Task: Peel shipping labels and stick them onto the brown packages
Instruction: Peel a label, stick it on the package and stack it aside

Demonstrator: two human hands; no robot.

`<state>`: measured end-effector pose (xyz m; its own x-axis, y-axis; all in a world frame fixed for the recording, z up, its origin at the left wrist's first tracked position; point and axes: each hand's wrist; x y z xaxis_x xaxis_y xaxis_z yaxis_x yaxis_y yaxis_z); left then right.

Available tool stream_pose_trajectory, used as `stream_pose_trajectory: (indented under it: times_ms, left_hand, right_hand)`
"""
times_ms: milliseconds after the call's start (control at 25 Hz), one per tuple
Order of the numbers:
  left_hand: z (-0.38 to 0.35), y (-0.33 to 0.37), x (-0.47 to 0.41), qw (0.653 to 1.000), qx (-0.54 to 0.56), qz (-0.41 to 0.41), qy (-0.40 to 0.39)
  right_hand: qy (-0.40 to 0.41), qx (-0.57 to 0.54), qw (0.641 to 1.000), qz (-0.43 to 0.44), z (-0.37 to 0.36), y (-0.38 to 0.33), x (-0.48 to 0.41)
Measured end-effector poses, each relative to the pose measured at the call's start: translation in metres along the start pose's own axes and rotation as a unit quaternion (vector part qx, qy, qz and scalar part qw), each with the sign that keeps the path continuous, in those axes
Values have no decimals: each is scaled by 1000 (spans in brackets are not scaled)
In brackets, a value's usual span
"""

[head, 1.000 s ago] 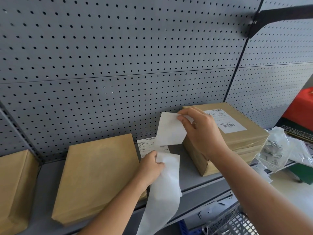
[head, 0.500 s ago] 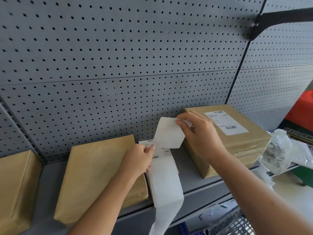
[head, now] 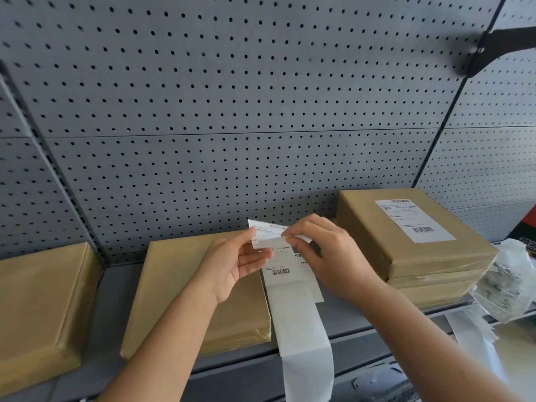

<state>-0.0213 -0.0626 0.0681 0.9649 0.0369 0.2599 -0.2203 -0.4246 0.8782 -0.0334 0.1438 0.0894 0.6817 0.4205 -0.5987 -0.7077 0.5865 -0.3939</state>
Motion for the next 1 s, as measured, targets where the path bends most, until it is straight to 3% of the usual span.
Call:
stream_pose_trajectory:
  times_ms: [320,400,520,640,720,880,1000]
  left_hand:
    - [34,6,1,994,-54,-52,77]
    - [44,8,3,992,-65,-61,92]
    - [59,13,8,989,-86,-72,99]
    - [73,16,15,985,-117,-81,99]
    - [83,18,19,983,-135,-77,97]
    - [104,20,25,971,-206,-71,103]
    - [117,22,26,961,-245,-70,109]
  right_hand:
    - [-143,-32,989,3,-20,-10,7]
    - [-164,-66,984,-29,-22,-13,7]
    - [-117,-137,975,-131,-32,-16,-2]
    - [-112,-246,911,-311,-50,-19,-16]
    - [-135,-312,862,-376,-66,-24,-22]
    - [-164,-371,820,-403,-93,-37,-28]
    - [-164,-367,819,-410,-110,-39,-32]
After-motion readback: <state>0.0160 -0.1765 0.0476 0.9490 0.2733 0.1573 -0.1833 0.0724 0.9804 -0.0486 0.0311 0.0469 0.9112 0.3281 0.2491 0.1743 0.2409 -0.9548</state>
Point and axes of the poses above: each hand's wrist, its own x-axis away from the middle knuckle, its own z-axis out of the back of the hand, y = z × x, and after that the axes turned 2 degrees about -z, right-handed
